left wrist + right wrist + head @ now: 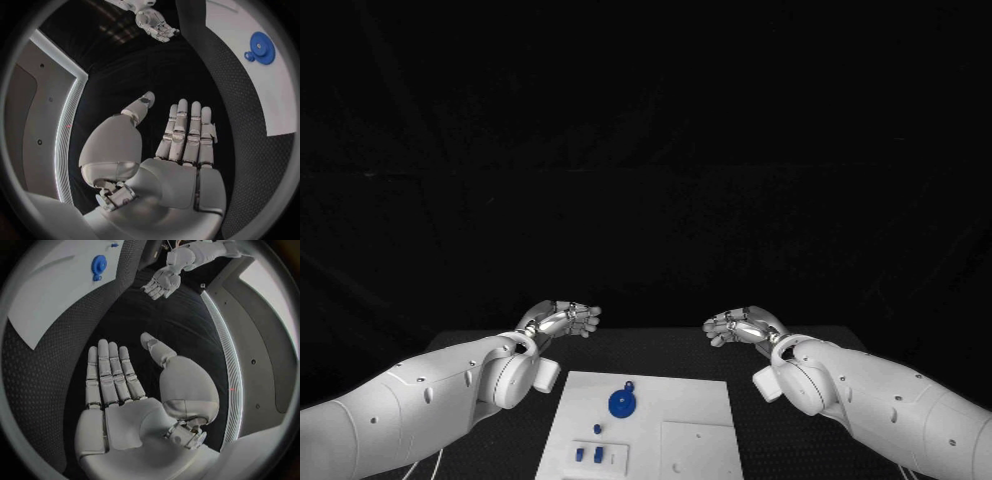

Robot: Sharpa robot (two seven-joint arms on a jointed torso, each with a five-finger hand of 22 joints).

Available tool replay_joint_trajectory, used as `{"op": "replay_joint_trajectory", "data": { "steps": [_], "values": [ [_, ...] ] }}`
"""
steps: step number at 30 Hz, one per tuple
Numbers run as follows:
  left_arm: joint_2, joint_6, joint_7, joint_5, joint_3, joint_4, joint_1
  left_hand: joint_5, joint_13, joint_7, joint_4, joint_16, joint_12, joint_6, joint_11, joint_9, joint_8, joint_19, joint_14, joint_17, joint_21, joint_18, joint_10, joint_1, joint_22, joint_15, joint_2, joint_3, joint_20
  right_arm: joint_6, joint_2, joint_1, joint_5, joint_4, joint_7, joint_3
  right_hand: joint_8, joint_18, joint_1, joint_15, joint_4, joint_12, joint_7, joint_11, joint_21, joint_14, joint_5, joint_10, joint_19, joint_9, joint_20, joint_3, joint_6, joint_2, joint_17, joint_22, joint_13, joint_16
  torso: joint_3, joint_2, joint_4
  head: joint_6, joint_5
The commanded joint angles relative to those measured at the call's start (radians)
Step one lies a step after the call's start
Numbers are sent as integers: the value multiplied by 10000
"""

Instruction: Assemble the parts on the task board

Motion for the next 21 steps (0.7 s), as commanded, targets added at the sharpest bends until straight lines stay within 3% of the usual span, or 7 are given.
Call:
{"op": "replay_joint_trajectory", "data": {
  "steps": [1, 6, 7, 9, 12, 15, 21],
  "values": [
    [33, 11, 426, 329, 11, -47, -5, 62, -20, -1, -84, -25, 3, 7, 20, -7, 7, 94, 56, -8, -72, -59, 24, 89, -16, -22, 23, 2, -3, 286, -44, 5, 487, 36, 532, 49, 81, 93, 108, 60, -12, -331, -4, -2, -292, 62, 52, 184, -47, -57, 129, -163, -41, -23, -293, -236, -636, -399, 75, -55, 24, 15, 22],
    [60, 78, 392, 328, 10, -32, -8, 79, -95, 30, -144, 250, 2, 13, 49, -18, 35, 255, 719, 94, -141, -68, 74, 91, -55, -130, 75, 12, -73, 348, -56, 3, 495, 24, 562, 60, 145, 218, 121, 120, -9, -791, -42, -8, -720, 17, 66, 372, -7, -179, 289, -353, -72, -24, -743, -614, -1438, -874, 92, -37, 55, -63, 37],
    [21, -7, 135, 146, 0, -35, -9, -924, -1445, -1319, 1795, -2986, -696, -8485, -914, -4334, -3303, -6059, -8374, -5723, -4490, -151, -3393, -3026, -3912, -1129, 1098, -4834, -121, 81, -52, 9, 258, 10, 230, 56, -2293, -1699, -9881, -1196, 2888, -3310, -1676, -1432, -4250, -8736, -1727, -9072, -5764, -5109, -1824, -5269, -8477, 866, -5657, -10100, -3820, -4393, 68, -35, 30, -4, 24],
    [11, -46, 149, 153, 9, 4, -21, -924, -1445, -1319, 1795, -2986, -696, -8485, -914, -4334, -3303, -6059, -8374, -5723, -4490, -151, -3655, -10179, -4242, -1129, 1098, -4834, -121, 44, -66, 5, 284, 50, 248, 54, -2293, -1699, -9881, -1196, 2888, -3310, -1676, -1432, -4250, -8736, -1727, -9072, -5764, -5109, -1824, -5269, -8477, 866, -5657, -10100, -3820, -4393, 68, -46, 31, -23, 22],
    [-56, -300, 240, 197, 68, 259, -97, -924, -1445, -1319, 1795, -2986, -696, -8485, -914, -4334, -3303, -6059, -8374, -5723, -4490, -151, -11397, -10179, -5312, -1129, 1098, -4834, -121, -198, -156, -23, 456, 305, 365, 37, -2293, -1699, -9881, -1196, 2888, -3310, -1676, -1432, -4250, -8736, -1727, -9072, -5764, -5109, -1824, -5269, -8477, 866, -5657, -10100, -3820, -4393, 64, -112, 42, -152, 7],
    [-165, -708, 386, 268, 163, 671, -221, -924, -1445, -1319, 1795, -2986, -696, -8485, -914, -4334, -3303, -6059, -8374, -5723, -4490, -151, -11397, -10179, -12934, -1129, 1098, -4834, -121, -587, -302, -69, 731, 717, 552, 11, -2293, -1699, -9881, -1196, 2888, -3310, -1676, -1432, -4250, -8736, -1727, -9072, -5764, -5109, -1824, -5269, -8477, 866, -5657, -10100, -3820, -4393, 59, -218, 60, -358, -18],
    [-567, -2213, 925, 531, 514, 2189, -676, -924, -1445, -1319, 1795, -2986, -696, -8485, -914, -4334, -3303, -6059, -8374, -5723, -4490, -151, -11397, -10179, -12934, -1129, 1098, -4834, -121, -2024, -840, -236, 1748, 2235, 1244, -86, -2293, -1699, -9881, -1196, 2888, -3310, -1676, -1432, -4250, -8736, -1727, -9072, -5764, -5109, -1824, -5269, -8477, 866, -5657, -10100, -3820, -4393, 39, -595, 121, -1087, -103]
  ]
}}
